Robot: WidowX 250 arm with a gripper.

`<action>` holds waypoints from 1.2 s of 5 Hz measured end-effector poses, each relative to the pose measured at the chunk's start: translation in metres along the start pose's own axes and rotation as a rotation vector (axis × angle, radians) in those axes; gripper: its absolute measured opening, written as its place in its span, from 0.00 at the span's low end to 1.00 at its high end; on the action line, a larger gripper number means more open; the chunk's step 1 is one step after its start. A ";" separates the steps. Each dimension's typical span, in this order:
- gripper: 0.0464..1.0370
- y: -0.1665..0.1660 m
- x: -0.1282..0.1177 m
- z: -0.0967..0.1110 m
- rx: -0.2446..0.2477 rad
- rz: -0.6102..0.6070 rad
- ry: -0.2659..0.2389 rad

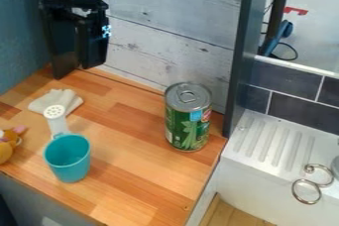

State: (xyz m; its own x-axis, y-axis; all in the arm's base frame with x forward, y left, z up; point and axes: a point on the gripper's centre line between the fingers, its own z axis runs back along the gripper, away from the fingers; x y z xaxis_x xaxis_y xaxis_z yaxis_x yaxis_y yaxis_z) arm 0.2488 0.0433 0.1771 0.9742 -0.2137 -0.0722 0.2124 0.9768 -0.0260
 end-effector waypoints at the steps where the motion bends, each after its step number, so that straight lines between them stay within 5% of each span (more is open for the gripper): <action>1: 0.96 -0.001 -0.001 -0.011 -0.015 -0.002 0.032; 2: 0.96 -0.004 -0.006 -0.030 -0.021 -0.006 0.049; 3: 0.96 -0.010 -0.006 -0.053 0.023 -0.022 0.095; 4: 0.96 -0.010 -0.019 -0.083 0.069 -0.002 0.182; 6: 0.96 -0.011 -0.029 -0.115 0.071 0.002 0.214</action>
State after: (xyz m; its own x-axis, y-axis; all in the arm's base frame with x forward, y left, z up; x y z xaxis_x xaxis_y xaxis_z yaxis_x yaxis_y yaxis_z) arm 0.2098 0.0378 0.0646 0.9380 -0.2015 -0.2819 0.2226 0.9739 0.0444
